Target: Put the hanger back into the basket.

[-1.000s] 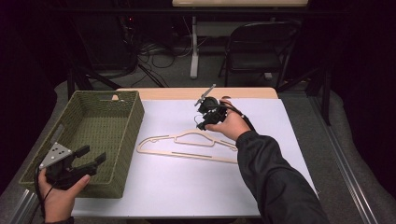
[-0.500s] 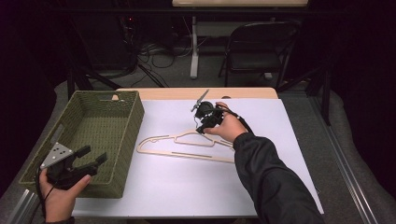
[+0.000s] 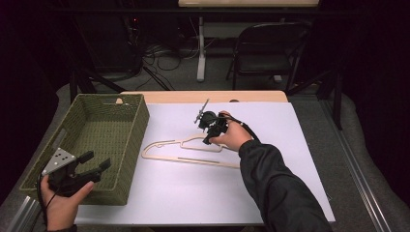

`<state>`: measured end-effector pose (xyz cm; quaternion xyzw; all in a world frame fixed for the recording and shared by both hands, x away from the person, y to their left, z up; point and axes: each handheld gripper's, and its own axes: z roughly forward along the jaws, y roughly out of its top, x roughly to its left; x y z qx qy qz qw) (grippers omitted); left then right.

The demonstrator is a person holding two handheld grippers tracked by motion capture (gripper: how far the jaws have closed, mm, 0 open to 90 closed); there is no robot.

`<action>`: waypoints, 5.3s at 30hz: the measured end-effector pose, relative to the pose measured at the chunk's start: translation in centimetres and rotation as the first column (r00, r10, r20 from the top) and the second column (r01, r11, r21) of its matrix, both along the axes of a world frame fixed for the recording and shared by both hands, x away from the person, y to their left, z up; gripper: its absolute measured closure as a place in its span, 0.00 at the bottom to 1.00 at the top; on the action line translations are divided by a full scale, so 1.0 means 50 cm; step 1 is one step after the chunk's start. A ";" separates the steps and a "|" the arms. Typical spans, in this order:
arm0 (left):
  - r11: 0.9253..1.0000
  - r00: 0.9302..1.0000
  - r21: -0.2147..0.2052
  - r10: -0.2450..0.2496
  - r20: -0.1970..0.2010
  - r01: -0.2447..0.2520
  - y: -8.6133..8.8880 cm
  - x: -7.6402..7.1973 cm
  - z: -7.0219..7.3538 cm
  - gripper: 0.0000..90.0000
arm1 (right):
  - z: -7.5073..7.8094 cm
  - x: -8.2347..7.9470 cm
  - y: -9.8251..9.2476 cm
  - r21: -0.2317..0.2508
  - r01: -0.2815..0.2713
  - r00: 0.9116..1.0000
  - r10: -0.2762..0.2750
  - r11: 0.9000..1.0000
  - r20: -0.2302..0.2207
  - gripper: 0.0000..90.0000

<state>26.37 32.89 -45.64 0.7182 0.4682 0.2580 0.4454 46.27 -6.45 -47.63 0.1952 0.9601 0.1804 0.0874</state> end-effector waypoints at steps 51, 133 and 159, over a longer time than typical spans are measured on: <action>1.000 1.000 0.005 -0.002 -0.008 0.002 -0.002 0.003 -0.005 0.34 | -0.095 0.016 -0.004 -0.135 -0.047 0.988 0.026 0.990 -0.154 0.80; 0.929 0.926 -0.022 -0.370 -0.081 0.369 -0.234 0.024 -0.008 0.35 | -0.031 -0.217 -0.113 -0.140 -0.288 0.954 0.296 0.947 0.039 0.95; 0.853 0.798 -0.022 -0.497 -0.340 0.522 -0.393 0.164 -0.092 0.30 | -0.038 -0.258 -0.107 -0.192 -0.345 0.927 0.366 0.919 0.086 0.95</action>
